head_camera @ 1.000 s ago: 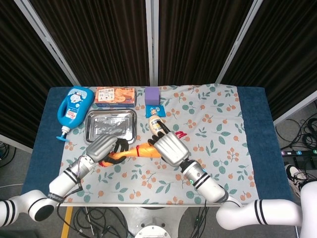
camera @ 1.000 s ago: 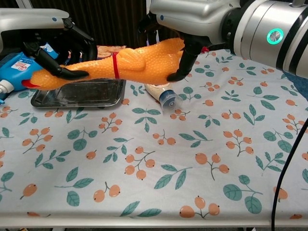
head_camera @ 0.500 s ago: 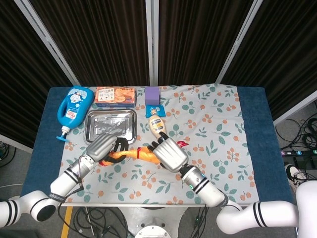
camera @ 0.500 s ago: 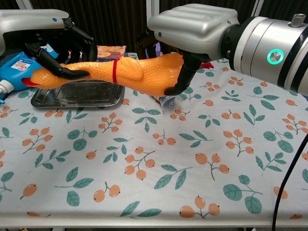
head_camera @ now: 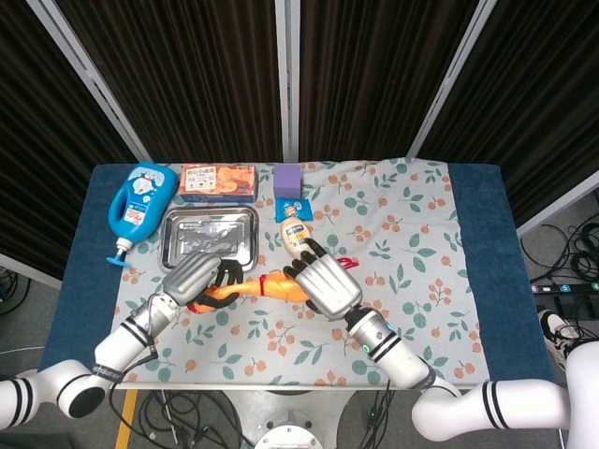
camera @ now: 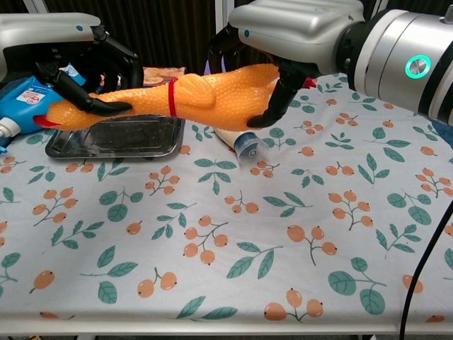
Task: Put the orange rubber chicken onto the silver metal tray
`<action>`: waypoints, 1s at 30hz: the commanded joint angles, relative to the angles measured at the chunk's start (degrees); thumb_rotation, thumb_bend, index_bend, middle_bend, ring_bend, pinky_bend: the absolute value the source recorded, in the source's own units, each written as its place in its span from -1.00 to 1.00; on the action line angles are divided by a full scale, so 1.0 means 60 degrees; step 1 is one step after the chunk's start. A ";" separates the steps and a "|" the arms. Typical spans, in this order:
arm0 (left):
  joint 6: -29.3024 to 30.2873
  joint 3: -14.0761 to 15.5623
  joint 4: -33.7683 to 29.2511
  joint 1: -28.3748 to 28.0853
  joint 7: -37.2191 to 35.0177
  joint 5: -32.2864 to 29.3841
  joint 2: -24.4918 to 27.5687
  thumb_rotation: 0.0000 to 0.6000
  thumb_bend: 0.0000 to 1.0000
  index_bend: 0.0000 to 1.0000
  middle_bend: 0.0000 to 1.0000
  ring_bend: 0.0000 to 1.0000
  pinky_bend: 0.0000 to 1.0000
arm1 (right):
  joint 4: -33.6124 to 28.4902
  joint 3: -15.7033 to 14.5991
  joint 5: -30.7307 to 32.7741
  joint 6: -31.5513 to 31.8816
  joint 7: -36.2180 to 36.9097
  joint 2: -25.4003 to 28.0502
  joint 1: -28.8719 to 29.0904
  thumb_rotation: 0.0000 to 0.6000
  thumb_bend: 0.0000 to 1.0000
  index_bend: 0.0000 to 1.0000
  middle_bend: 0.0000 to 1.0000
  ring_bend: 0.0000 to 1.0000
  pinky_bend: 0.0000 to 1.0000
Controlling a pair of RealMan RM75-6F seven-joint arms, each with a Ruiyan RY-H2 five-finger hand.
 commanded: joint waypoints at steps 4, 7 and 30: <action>0.0011 -0.0010 -0.0021 0.0012 0.0019 -0.0036 0.0026 1.00 0.56 0.47 0.52 0.36 0.62 | -0.0160 -0.0015 0.0204 -0.0007 -0.0147 0.0118 0.0078 1.00 -1.00 -1.00 -0.78 -0.78 -0.82; -0.0001 -0.0009 -0.0028 0.0012 0.0026 -0.0046 0.0045 1.00 0.56 0.47 0.52 0.36 0.62 | -0.0203 -0.0033 0.0323 -0.0001 -0.0224 0.0151 0.0118 1.00 -1.00 -1.00 -0.78 -0.78 -0.82; 0.0021 -0.0067 -0.0048 -0.0015 0.0079 -0.0087 -0.0020 1.00 0.56 0.47 0.52 0.36 0.62 | 0.0295 -0.0318 0.0052 -0.0015 -0.0111 -0.0506 0.0417 1.00 -0.14 0.96 0.76 0.27 -0.56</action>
